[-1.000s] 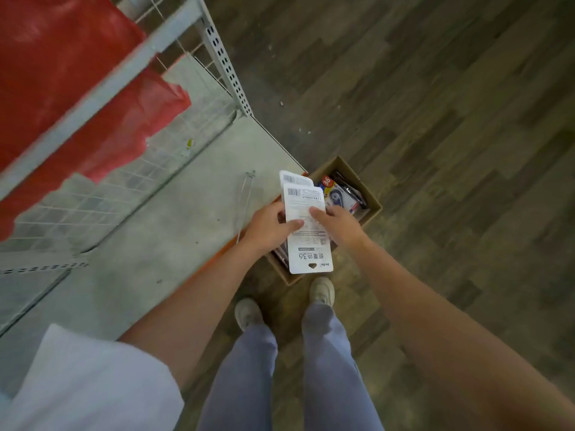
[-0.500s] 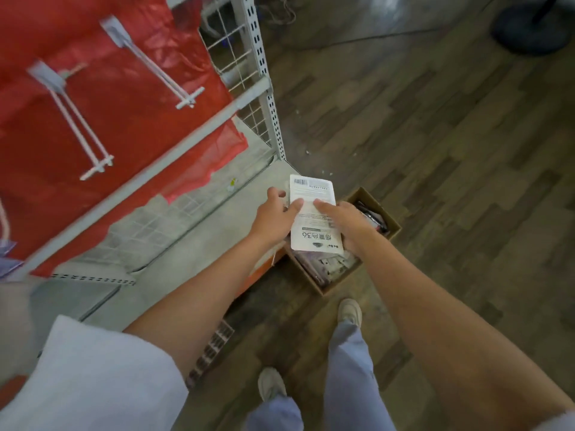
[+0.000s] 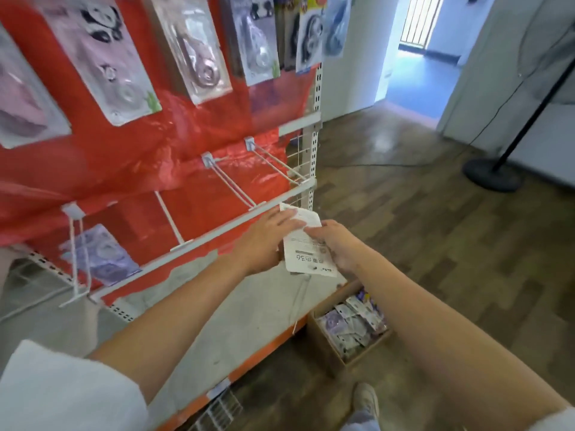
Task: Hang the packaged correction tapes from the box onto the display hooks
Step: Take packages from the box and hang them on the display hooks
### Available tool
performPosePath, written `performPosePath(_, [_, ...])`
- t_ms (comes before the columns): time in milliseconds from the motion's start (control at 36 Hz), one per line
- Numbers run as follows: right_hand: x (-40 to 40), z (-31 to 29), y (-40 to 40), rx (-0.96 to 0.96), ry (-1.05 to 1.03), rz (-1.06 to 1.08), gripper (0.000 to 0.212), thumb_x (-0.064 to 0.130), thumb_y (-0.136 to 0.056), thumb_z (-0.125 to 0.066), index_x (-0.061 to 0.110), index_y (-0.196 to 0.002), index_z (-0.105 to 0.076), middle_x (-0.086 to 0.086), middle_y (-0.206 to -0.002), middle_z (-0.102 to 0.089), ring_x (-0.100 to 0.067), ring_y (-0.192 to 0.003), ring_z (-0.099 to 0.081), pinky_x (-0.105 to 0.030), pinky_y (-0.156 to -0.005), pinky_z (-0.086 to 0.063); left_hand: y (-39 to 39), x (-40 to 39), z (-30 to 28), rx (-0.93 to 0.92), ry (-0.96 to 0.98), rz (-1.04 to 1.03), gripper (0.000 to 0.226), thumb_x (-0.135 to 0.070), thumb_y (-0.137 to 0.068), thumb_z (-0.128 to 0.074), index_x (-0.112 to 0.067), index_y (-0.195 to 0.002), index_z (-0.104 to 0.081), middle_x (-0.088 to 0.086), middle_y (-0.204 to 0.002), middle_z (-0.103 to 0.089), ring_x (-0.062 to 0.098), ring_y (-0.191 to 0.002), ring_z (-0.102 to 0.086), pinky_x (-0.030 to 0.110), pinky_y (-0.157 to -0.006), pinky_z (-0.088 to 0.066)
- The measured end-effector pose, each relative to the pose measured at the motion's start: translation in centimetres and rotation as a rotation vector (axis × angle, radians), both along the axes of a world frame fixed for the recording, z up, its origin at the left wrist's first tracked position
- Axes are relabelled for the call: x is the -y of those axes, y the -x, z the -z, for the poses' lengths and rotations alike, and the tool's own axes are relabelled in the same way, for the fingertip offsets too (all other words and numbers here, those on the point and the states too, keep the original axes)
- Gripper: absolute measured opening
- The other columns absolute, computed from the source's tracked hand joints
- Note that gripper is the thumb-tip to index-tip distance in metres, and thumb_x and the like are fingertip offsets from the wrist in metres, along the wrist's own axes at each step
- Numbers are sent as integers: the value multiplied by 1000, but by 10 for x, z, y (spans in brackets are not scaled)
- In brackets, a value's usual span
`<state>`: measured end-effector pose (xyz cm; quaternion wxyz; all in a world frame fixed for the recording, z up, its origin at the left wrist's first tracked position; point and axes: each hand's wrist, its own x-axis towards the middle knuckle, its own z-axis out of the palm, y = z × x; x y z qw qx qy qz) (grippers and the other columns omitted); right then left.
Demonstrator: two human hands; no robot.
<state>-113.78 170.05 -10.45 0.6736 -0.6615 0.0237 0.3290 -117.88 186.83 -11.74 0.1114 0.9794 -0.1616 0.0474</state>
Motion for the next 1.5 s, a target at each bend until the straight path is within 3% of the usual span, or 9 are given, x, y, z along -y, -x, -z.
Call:
performPosePath(194, [-12, -73, 14, 62, -71, -76, 15, 4, -97, -45, 5, -111, -51, -12, -75, -67, -17, -51, -67, -24, -43, -52, 19, -29, -36, 315, 254, -101, 45, -28, -79, -71, -25, -124, -63, -6, -125, -63, 25, -103, -49, 41, -86, -40])
performPosePath(417, [-18, -107, 24, 155, -21, -153, 57, 52, -100, -27, 5, -114, -57, -19, -87, -70, -24, -65, -70, -22, -47, -51, 42, -38, -84, 113, 730, -147, 24, -41, -80, -73, -29, -100, -67, -17, -94, -66, 1, -85, -57, 27, -76, -47])
performPosePath(556, [-29, -116, 37, 314, 10, -138, 30, 36, -100, -43, 12, -89, -58, -6, -61, -64, -13, -46, -58, -21, -47, -48, 60, -38, -102, 2, 1219, -240, 13, -20, -92, -60, -32, -98, -62, -19, -95, -67, 8, -94, -64, 27, -89, -51])
performPosePath(694, [-40, -117, 49, 544, 171, -201, 11, 27, -90, -63, 17, -87, -61, 12, -61, -48, -4, -54, -42, -18, -55, -35, 73, -41, -112, -62, 1431, -351, 12, -20, -94, -56, -21, -103, -65, -4, -96, -72, 10, -81, -69, 25, -72, -55])
performPosePath(833, [-54, -118, 62, 606, 156, -331, 32, 46, -85, -67, 16, -96, -65, 4, -87, -68, -13, -82, -61, -25, -77, -46, 86, -46, -115, -61, 1459, -449, 26, -27, -93, -60, -14, -115, -64, 7, -105, -71, 23, -88, -68, 33, -71, -55])
performPosePath(1028, [-74, -109, 81, 612, -36, -286, 32, 28, -86, -70, 19, -116, -64, -6, -110, -71, -22, -103, -67, -36, -95, -51, 104, -43, -117, 26, 1384, -472, 34, -40, -90, -60, -18, -114, -66, 6, -109, -71, 23, -100, -67, 43, -93, -52])
performPosePath(1222, [-58, -113, 75, 632, 85, 47, 10, 18, -83, -72, 19, -88, -63, -3, -88, -67, -22, -84, -64, -34, -78, -53, 118, -60, -110, 60, 1413, -520, 51, -54, -90, -53, -17, -124, -60, 3, -119, -66, 21, -112, -61, 47, -103, -44])
performPosePath(1417, [-34, -104, 68, 522, 56, 193, 36, 18, -80, -74, 7, -113, -64, -12, -107, -70, -31, -96, -67, -46, -88, -55, 123, -64, -115, 32, 1409, -516, 29, -38, -97, -49, -21, -119, -60, 5, -122, -64, 23, -113, -60, 47, -104, -43])
performPosePath(1500, [-29, -106, 72, 501, -1, 197, 33, 11, -81, -72, 0, -111, -64, -16, -105, -70, -30, -89, -69, -40, -78, -56, 121, -60, -113, 34, 1400, -495, 18, -31, -99, -47, -24, -111, -59, 0, -111, -67, 12, -95, -64, 28, -85, -53])
